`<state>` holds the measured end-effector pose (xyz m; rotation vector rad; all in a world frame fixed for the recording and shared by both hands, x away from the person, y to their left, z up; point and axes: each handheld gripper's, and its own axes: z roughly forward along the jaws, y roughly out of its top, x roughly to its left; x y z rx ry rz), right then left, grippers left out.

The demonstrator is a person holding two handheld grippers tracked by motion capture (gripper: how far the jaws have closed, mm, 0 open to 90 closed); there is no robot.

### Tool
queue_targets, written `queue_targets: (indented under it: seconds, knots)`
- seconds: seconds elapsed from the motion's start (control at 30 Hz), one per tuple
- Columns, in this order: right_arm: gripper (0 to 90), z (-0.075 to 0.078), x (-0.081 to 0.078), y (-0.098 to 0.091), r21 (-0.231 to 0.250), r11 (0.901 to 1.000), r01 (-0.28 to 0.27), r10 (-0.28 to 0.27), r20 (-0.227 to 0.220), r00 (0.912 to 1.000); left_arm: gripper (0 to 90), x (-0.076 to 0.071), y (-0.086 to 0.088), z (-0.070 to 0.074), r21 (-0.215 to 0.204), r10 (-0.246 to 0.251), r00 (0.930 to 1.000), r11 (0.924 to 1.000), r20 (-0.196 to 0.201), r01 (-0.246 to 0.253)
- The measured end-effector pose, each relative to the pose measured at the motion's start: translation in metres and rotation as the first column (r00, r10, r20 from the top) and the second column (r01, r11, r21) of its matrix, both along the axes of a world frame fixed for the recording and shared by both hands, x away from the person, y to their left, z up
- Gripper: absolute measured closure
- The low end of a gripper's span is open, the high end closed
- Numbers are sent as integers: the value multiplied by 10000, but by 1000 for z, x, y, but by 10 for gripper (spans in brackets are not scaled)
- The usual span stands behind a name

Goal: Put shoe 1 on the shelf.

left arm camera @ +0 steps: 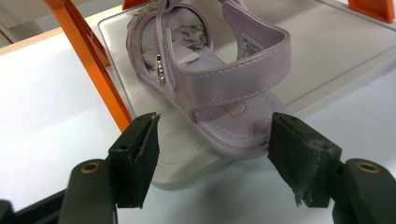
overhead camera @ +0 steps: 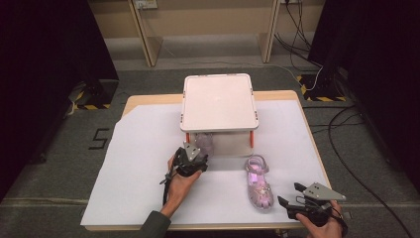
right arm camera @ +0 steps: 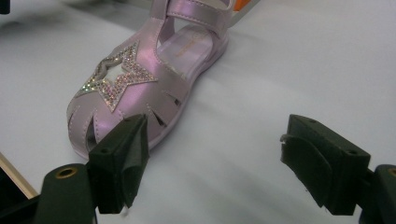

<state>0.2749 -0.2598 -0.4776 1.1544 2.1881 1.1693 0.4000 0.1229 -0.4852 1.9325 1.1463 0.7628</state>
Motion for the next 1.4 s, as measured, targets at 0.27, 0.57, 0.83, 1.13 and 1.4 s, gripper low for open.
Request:
queue_targets:
  seconds: [0.27, 0.57, 0.83, 1.13, 1.4]
  knots:
    - [231, 0, 0, 0, 1, 10000, -21, 21, 7, 10000, 335, 8, -1, 1, 166, 228, 9997, 9996, -94, -226]
    - [231, 0, 0, 0, 14, 10000, -2, 2, -14, 10000, 348, 15, -2, 0, 233, 539, 9984, 9983, -141, -535]
    - [231, 0, 0, 0, -13, 10000, 11, -11, -2, 10000, 355, 19, -2, -2, 8, 718, 9972, 9974, -201, -718]
    - [231, 0, 0, 0, 6, 10000, -11, 11, 10, 10000, 351, 26, -4, -1, 373, 770, 9970, 9963, -40, -768]
    - [231, 0, 0, 0, 23, 10000, 18, -18, 20, 10000, 361, 23, -3, -1, 47, 666, 9978, 9978, 58, -666]
